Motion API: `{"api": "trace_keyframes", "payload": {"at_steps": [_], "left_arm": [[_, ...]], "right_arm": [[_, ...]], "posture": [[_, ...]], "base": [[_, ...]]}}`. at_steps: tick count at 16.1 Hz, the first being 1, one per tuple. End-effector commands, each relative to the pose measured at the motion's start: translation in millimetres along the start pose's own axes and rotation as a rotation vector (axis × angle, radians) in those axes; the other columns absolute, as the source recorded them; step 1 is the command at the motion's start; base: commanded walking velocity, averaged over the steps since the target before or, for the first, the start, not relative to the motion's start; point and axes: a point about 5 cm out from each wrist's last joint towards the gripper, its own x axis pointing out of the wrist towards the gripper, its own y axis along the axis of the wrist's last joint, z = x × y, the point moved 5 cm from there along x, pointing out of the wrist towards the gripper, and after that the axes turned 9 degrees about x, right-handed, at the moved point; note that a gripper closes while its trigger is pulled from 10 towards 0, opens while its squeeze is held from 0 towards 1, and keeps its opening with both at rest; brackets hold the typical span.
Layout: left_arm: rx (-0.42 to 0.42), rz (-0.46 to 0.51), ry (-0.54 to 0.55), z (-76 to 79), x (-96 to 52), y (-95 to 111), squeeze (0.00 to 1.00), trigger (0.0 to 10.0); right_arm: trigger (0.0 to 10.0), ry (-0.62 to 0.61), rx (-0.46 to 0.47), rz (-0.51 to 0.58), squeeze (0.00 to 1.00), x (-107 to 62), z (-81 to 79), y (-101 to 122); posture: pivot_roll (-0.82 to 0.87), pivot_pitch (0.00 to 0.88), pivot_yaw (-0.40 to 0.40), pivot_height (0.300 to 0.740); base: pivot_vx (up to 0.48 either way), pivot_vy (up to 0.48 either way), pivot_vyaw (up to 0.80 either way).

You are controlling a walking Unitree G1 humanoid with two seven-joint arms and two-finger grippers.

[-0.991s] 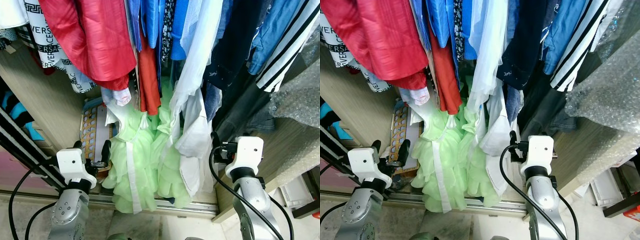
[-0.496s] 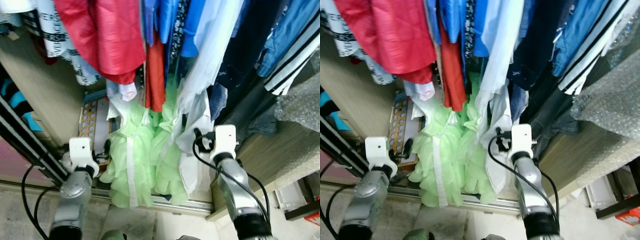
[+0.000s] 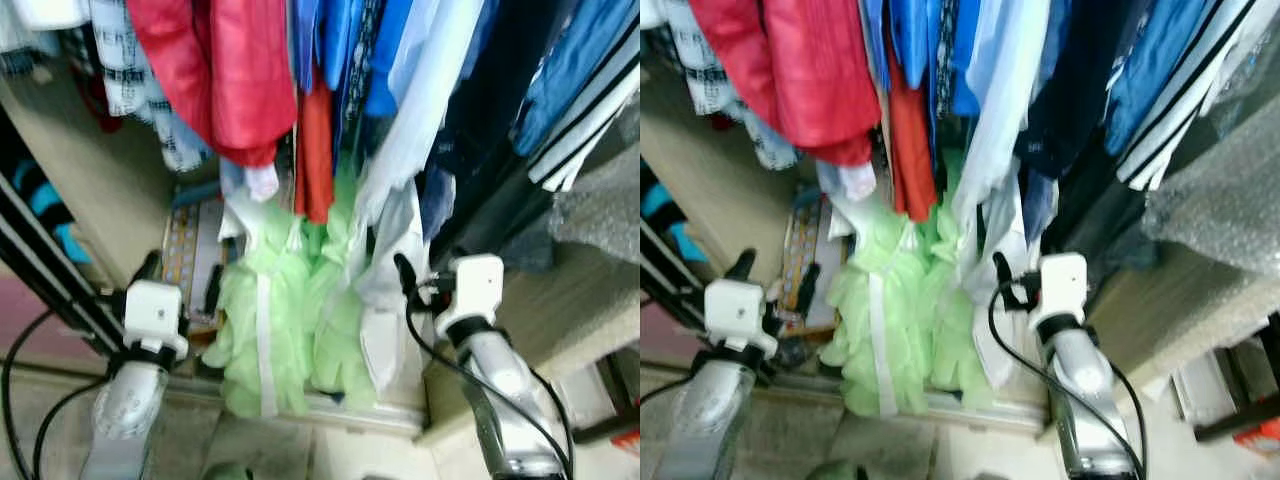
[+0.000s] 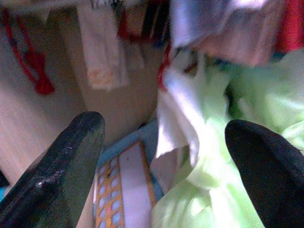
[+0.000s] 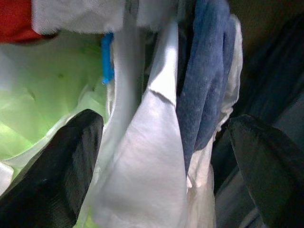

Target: Clean up the room

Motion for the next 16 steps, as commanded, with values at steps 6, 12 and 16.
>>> {"api": "trace_keyframes", "payload": {"at_steps": [6, 12, 16], "left_arm": [[-0.038, -0.15, 0.05, 10.2, -6.6, -20, 0.0, 10.0], [-0.015, -0.2, 0.061, 12.6, 6.6, -30, 0.0, 10.0], [0.025, -0.208, 0.042, 18.3, 4.7, -32, 0.0, 10.0]], "right_arm": [[10.0, 0.036, -0.072, -0.014, 0.0, 0.6, -7.7, 4], [10.0, 0.04, -0.047, -0.014, 0.0, 12.6, -15.7, 2], [10.0, 0.022, -0.033, -0.007, 0.0, 17.5, -16.1, 1]], "posture": [[0.04, 0.031, -0.057, 0.74], [0.04, 0.029, -0.05, 0.74], [0.05, 0.026, -0.036, 0.74]], "base": [[0.0, 0.0, 0.53], [0.0, 0.0, 0.8], [0.0, 0.0, 0.8]]}}
